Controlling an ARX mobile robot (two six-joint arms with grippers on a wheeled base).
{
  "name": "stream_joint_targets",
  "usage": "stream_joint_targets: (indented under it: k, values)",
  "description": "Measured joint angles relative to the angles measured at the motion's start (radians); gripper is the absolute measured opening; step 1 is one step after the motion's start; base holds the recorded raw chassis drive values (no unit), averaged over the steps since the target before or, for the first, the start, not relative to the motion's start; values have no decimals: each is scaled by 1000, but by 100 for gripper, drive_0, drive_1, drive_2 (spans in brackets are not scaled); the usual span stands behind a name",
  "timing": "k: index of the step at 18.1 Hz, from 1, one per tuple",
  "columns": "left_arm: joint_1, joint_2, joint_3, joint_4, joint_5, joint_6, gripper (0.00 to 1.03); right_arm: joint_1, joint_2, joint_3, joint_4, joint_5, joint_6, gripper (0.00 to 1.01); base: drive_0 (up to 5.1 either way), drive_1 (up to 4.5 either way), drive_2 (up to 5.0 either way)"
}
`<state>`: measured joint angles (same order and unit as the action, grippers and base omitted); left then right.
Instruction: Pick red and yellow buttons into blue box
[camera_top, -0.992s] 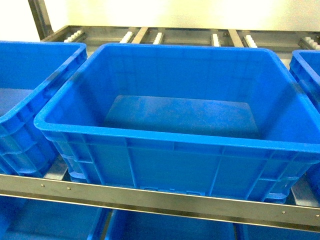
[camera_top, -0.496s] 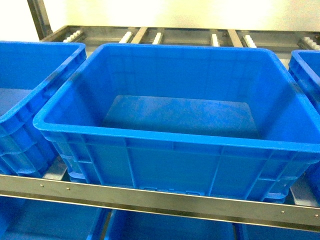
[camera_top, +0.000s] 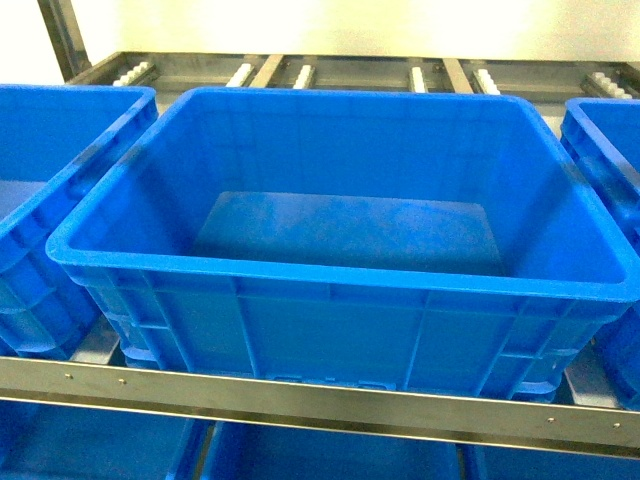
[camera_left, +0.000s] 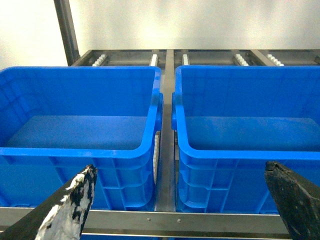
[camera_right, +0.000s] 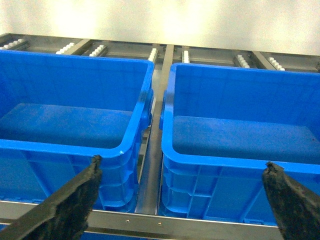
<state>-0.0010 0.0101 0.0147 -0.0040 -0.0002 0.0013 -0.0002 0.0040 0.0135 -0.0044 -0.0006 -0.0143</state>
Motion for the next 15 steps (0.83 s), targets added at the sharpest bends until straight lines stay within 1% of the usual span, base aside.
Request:
stream_joint_targets:
  k: [1,2,15]
  values:
    - [0,0,0,0,0,0,97,0,0,0,0,0,0,100,0,0,0]
    - [0,0,0,0,0,0,98,0,0,0,0,0,0,97,0,0,0]
    - [0,0,0,0,0,0,98,0,0,0,0,0,0,98,0,0,0]
